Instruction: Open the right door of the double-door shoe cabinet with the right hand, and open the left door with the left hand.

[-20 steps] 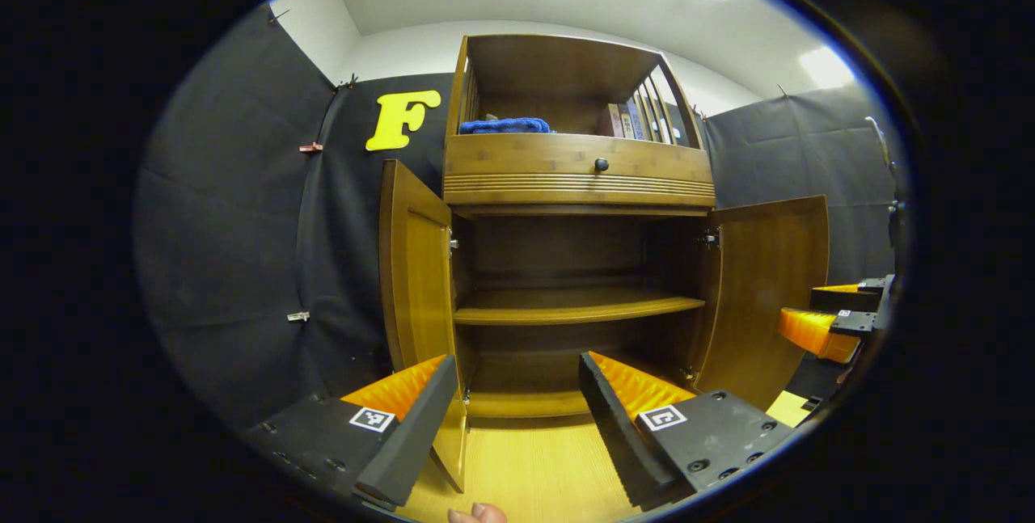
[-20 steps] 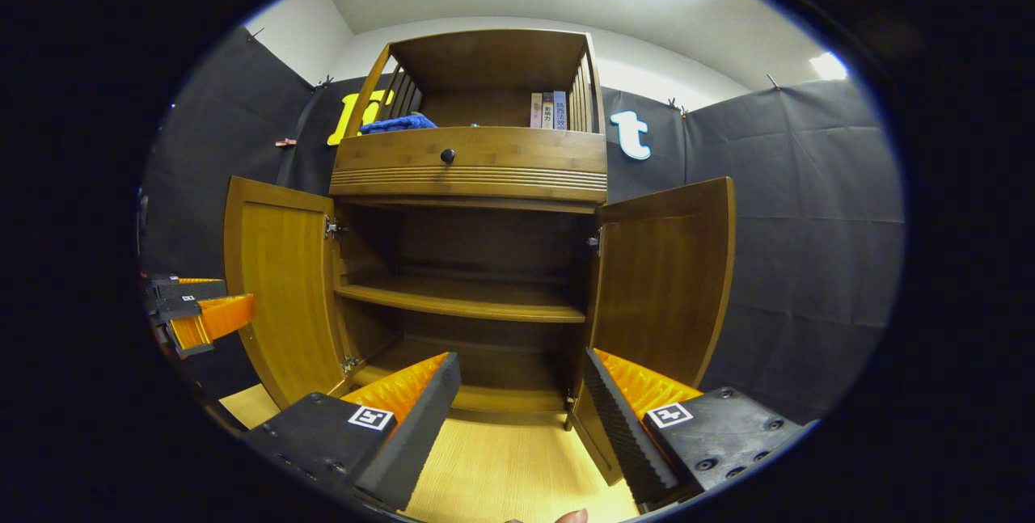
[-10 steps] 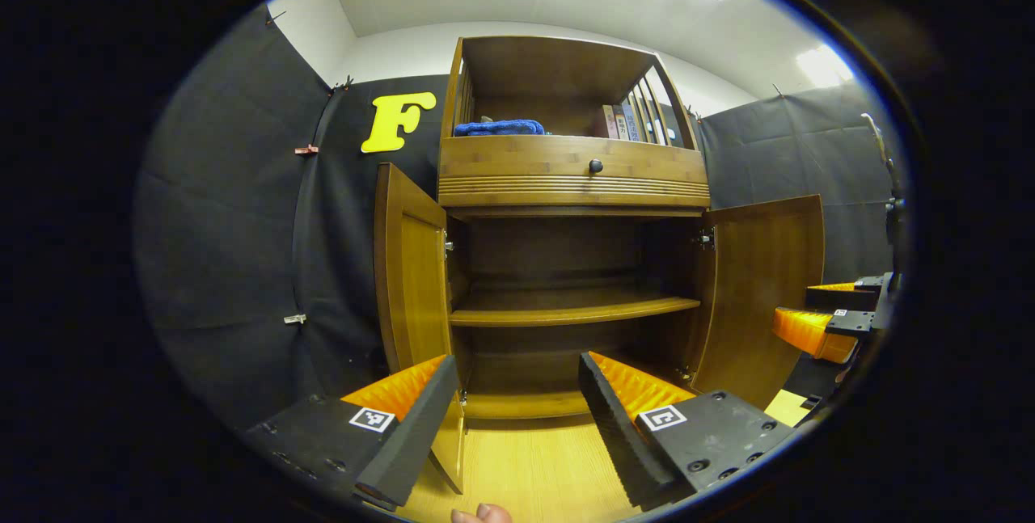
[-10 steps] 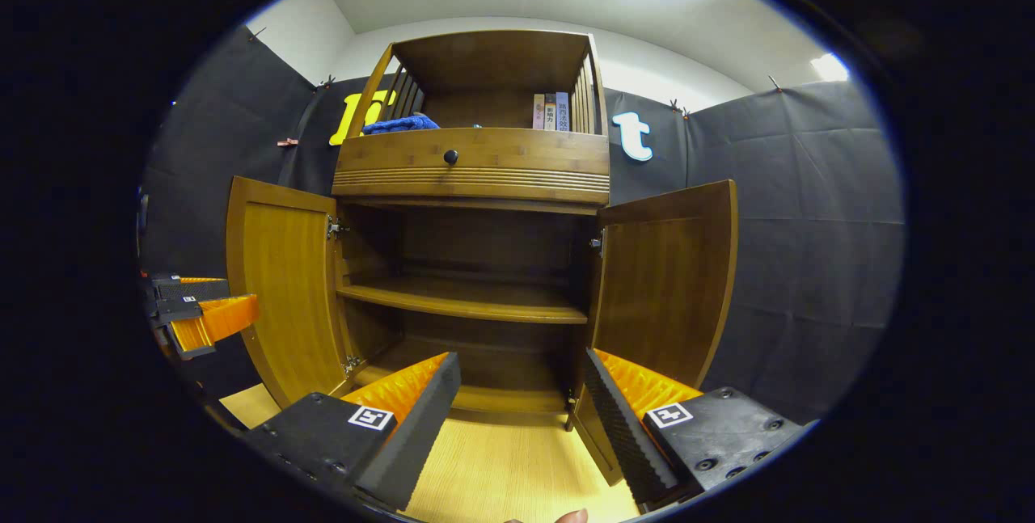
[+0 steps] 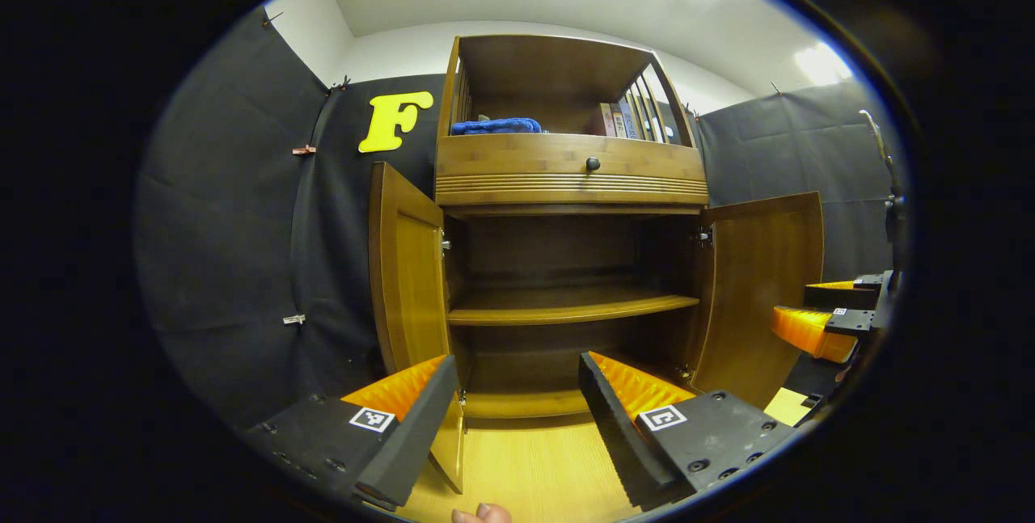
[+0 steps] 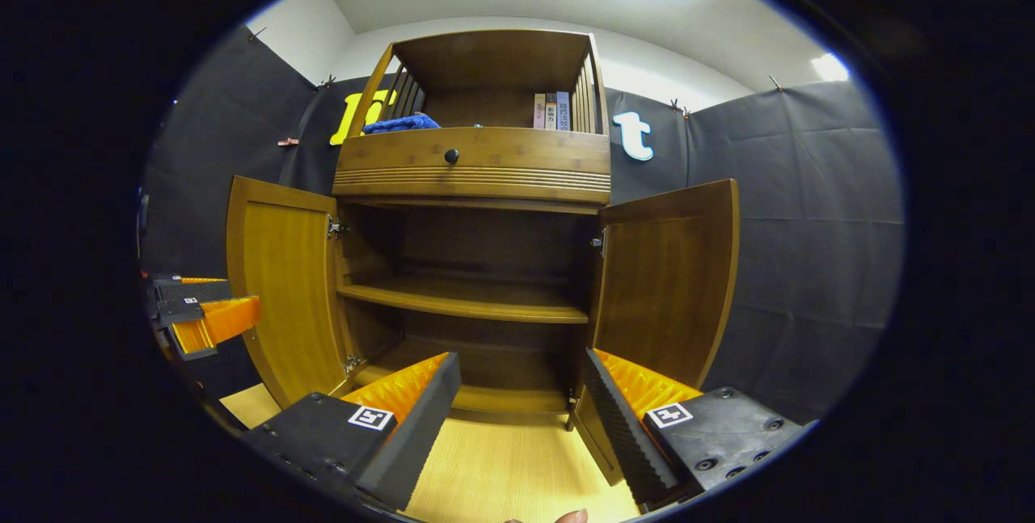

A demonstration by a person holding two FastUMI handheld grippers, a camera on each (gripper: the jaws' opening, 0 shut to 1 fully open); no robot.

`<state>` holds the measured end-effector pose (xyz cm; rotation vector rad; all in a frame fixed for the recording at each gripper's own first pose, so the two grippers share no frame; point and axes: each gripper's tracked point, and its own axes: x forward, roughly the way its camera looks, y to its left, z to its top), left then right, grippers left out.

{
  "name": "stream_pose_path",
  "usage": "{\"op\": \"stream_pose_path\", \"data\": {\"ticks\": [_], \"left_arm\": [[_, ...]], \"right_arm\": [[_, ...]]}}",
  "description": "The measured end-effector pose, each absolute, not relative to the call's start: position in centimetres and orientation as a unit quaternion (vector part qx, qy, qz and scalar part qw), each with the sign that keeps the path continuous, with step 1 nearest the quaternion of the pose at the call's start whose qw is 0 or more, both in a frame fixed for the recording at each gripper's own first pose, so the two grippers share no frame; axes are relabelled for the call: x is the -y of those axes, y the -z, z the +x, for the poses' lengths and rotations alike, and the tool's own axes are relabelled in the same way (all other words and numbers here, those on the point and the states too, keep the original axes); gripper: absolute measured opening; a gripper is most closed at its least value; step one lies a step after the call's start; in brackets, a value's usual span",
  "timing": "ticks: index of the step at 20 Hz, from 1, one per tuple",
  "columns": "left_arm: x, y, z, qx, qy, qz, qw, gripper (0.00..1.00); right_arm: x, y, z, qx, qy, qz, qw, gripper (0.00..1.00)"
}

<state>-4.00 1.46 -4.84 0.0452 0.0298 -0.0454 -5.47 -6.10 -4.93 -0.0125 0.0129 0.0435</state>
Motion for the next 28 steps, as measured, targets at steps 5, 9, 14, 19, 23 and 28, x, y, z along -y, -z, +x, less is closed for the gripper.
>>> {"op": "stream_pose_path", "data": {"ticks": [5, 9, 14, 19, 23, 28], "left_arm": [[-1.52, 4.71, -3.89, -0.014, 0.02, 0.02, 0.999, 0.94], [-1.63, 4.73, -3.86, -0.014, 0.019, 0.021, 0.999, 0.93], [-1.74, 4.76, -3.97, -0.013, 0.015, 0.025, 0.999, 0.93], [-1.83, 4.77, -3.87, -0.014, 0.014, 0.024, 1.0, 0.94], [-1.87, 4.9, -3.73, -0.016, 0.012, 0.027, 0.999, 0.94], [-1.66, 4.92, -3.64, -0.015, 0.014, 0.029, 0.999, 0.93]], "right_arm": [[6.27, 4.98, -5.33, -0.007, -0.02, -0.005, 1.0, 0.98], [6.18, 5.0, -5.36, -0.007, -0.021, -0.005, 1.0, 0.98], [6.18, 4.99, -5.4, -0.007, -0.02, -0.005, 1.0, 0.98], [6.15, 4.89, -5.29, -0.005, -0.02, -0.004, 1.0, 0.98], [6.07, 5.03, -5.25, -0.006, -0.021, -0.005, 1.0, 0.98], [6.17, 5.09, -5.25, -0.007, -0.019, -0.005, 1.0, 1.0]]}}
